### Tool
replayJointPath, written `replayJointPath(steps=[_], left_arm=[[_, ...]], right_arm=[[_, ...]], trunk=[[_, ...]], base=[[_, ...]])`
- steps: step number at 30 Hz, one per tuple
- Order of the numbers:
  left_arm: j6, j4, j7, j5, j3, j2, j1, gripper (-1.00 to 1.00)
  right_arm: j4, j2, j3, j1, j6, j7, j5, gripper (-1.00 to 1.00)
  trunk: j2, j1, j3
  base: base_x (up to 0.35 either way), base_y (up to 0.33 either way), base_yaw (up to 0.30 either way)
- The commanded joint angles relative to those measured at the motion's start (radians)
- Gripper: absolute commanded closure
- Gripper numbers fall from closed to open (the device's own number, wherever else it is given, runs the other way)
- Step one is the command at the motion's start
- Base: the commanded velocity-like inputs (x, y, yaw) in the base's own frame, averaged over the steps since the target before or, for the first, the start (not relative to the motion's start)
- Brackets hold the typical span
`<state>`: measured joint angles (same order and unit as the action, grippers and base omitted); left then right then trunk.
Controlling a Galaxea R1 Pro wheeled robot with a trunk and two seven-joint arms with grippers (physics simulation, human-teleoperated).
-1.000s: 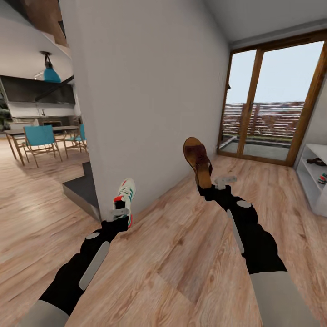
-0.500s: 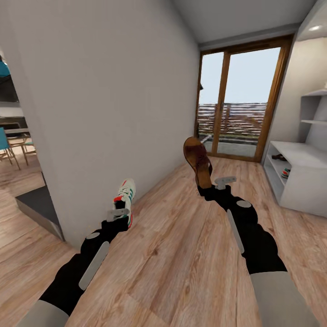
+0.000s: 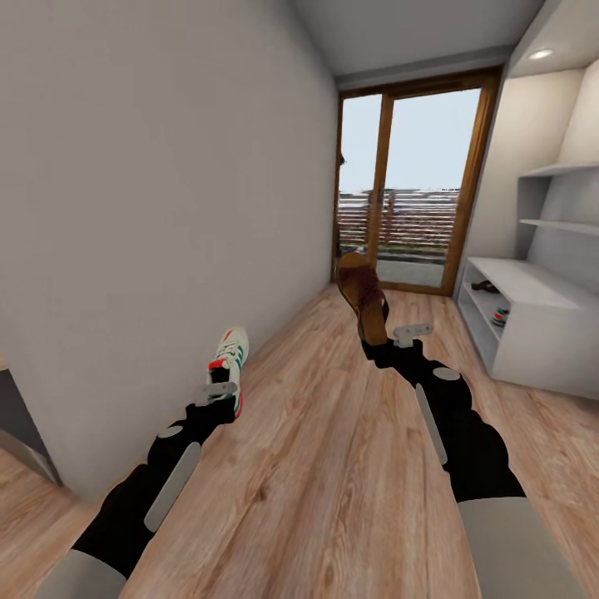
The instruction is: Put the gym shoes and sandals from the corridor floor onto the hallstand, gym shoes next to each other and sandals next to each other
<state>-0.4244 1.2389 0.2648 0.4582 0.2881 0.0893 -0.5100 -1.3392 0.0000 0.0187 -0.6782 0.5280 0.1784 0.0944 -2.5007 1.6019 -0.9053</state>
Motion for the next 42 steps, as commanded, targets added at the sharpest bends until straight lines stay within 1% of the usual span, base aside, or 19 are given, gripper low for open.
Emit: replayJointPath(steps=[1,16,42], left_arm=[[-0.002,0.002,0.010,0.010,0.003,0.001,-0.001,1.00],[-0.002,0.002,0.010,0.010,0.003,0.001,-0.001,1.00],[-0.002,0.002,0.010,0.010,0.003,0.001,-0.001,1.00]], right_arm=[[-0.001,0.000,0.000,-0.001,0.006,0.004,0.006,1.00],[-0.001,0.000,0.000,-0.001,0.006,0.003,0.007,1.00],[0.000,0.000,0.000,-0.001,0.006,0.003,0.007,1.00]], trunk=[[0.000,0.000,-0.001],[0.000,0.000,-0.002],[0.000,0.000,-0.034]], base=[[0.348,0.000,-0.007],[0.348,0.000,-0.013],[0.349,0.000,-0.190]])
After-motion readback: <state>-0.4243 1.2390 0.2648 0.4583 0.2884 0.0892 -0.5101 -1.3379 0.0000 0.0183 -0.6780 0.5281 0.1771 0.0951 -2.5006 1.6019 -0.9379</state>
